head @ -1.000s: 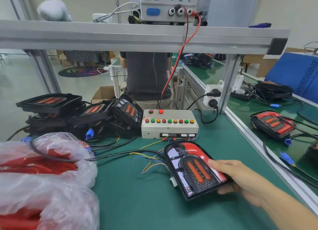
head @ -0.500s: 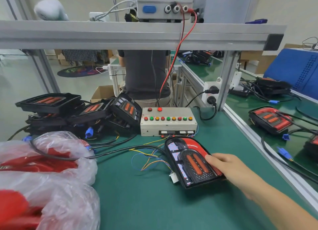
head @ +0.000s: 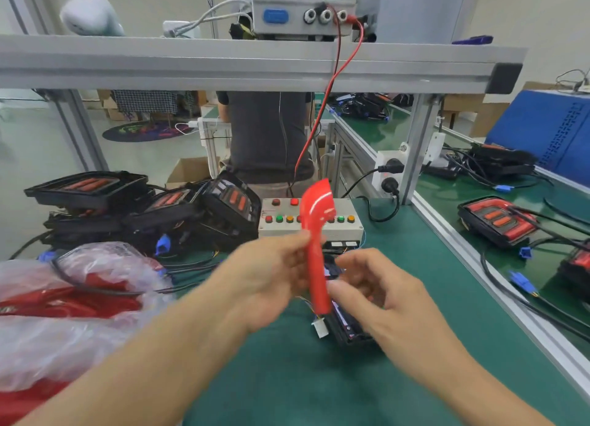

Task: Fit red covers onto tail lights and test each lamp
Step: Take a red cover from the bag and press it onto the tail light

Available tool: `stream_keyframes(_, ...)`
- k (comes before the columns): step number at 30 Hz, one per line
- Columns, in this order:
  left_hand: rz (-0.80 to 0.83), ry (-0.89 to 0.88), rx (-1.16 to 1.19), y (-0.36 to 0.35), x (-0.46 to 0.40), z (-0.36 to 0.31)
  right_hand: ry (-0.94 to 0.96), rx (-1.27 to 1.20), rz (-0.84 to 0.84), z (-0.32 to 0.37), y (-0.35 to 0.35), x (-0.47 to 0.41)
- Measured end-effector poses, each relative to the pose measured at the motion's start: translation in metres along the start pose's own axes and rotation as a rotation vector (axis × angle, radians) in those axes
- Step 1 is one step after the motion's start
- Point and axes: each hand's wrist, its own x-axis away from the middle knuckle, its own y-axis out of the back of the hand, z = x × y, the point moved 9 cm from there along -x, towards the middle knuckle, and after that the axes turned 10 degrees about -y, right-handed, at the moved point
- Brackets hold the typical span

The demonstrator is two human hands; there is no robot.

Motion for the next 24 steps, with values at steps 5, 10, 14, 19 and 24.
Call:
stream_keyframes(5,-0.092,0.051,0.049,-0.027,-0.013,0.034,0.017,0.468,-0.182,-0.005,0.011,0.000)
stream_keyframes(10,-0.069,-0.030,-0.150,-0.030,-0.020,0.033,0.202,1.025,-0.361,0.003,0.018,0.003)
stream_keyframes(14,-0.239,-0.251,-0.763,0.012,-0.048,-0.007,0.098,0.907,-0.337,-0.015,0.038,-0.002)
stream_keyframes(19,0.030,0.161,-0.944,0.020,-0.084,0.039,0.069,0.913,-0.413,-0.023,0.061,-0.005)
stream_keyframes(24,-0.116,0.257,-0.658,0.028,-0.093,0.063,0.051,0.957,-0.292,-0.034,0.044,-0.003)
